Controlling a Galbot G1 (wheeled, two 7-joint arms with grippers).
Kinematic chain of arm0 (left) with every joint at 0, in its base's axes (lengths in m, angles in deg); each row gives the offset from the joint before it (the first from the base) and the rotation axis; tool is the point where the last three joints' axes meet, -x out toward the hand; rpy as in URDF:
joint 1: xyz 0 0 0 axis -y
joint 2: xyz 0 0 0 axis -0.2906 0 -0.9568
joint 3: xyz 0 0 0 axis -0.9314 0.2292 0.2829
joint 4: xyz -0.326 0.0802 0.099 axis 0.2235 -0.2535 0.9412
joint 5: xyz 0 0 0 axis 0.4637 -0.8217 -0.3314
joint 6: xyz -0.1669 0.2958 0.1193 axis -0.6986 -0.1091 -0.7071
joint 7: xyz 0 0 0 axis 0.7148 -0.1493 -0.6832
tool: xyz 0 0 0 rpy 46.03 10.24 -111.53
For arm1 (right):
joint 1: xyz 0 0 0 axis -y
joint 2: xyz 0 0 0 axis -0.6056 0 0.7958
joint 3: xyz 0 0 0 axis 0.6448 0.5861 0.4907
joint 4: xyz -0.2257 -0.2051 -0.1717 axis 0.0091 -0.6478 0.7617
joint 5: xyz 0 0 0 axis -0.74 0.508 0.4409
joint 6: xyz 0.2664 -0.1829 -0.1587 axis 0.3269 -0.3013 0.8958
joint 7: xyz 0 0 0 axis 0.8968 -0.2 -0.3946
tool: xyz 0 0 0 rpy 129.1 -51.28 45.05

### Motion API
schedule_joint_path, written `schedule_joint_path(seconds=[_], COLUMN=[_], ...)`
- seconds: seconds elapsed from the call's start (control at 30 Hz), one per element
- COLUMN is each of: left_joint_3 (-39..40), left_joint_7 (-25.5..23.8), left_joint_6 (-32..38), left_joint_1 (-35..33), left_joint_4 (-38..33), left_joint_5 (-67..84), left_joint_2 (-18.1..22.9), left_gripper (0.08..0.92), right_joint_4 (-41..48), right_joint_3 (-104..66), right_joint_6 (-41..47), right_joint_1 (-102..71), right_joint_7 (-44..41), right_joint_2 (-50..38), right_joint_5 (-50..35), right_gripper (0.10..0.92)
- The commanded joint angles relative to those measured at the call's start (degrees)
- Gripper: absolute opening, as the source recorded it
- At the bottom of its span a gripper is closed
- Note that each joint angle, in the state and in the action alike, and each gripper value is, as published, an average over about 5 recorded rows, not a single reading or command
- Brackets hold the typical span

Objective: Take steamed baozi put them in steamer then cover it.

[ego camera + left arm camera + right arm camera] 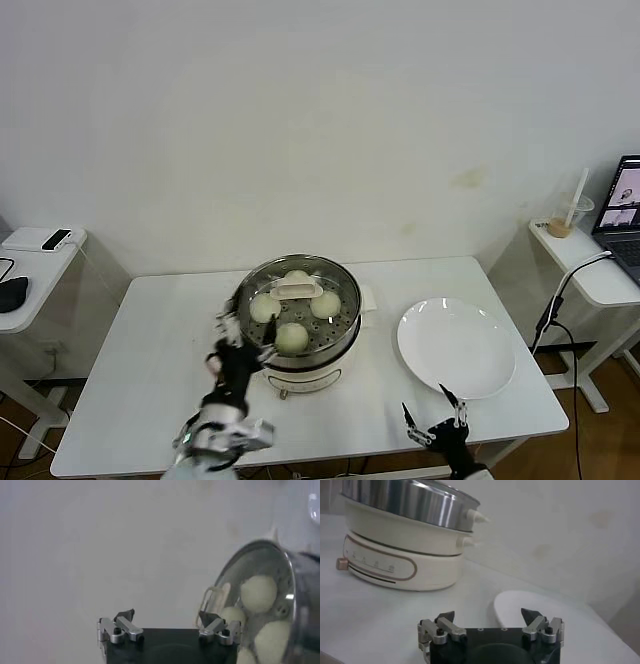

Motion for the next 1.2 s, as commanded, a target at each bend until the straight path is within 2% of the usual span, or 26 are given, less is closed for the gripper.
schedule_joint_path(seconds=[0.03, 0.17, 0.5, 0.7, 0.93, 1.2], left_joint_3=[-25.5, -28.1, -21.1, -19.3, -18.3, -17.4], left_joint_7=[15.5, 15.7, 14.2, 13.9, 14.1, 14.3], left_joint_6=[12.7, 15.2, 20.4, 22.4, 21.5, 18.5], left_joint_1=[-16.3, -18.2, -26.3, -26.4, -27.7, -27.2], left_joint_4=[-2.3, 0.7, 4.7, 6.6, 5.7, 5.6], left_joint_5=[56.3, 63.5, 66.4, 65.2, 64.0, 65.4], left_joint_2=[2.4, 3.1, 3.8, 5.0, 6.4, 7.1], left_gripper=[0.823, 0.823, 0.823, 0.823, 0.823, 0.823], right_joint_4=[-2.5, -2.8, -8.1, -8.9, -11.2, -11.4], right_joint_3=[-0.6, 0.3, 1.6, 4.6, 7.1, 7.4], right_joint_6=[1.0, 2.2, 7.8, 10.7, 14.1, 13.0], right_joint_1=[0.1, 0.4, -3.0, -4.6, -4.7, -4.8], right_joint_7=[-0.2, 0.0, 4.5, 7.9, 10.8, 11.5], right_joint_2=[-4.0, -5.7, -14.3, -15.9, -16.5, -16.7], right_joint_5=[-8.0, -11.3, -23.9, -23.6, -24.3, -24.8], right_gripper=[0.823, 0.823, 0.823, 0.823, 0.823, 0.823])
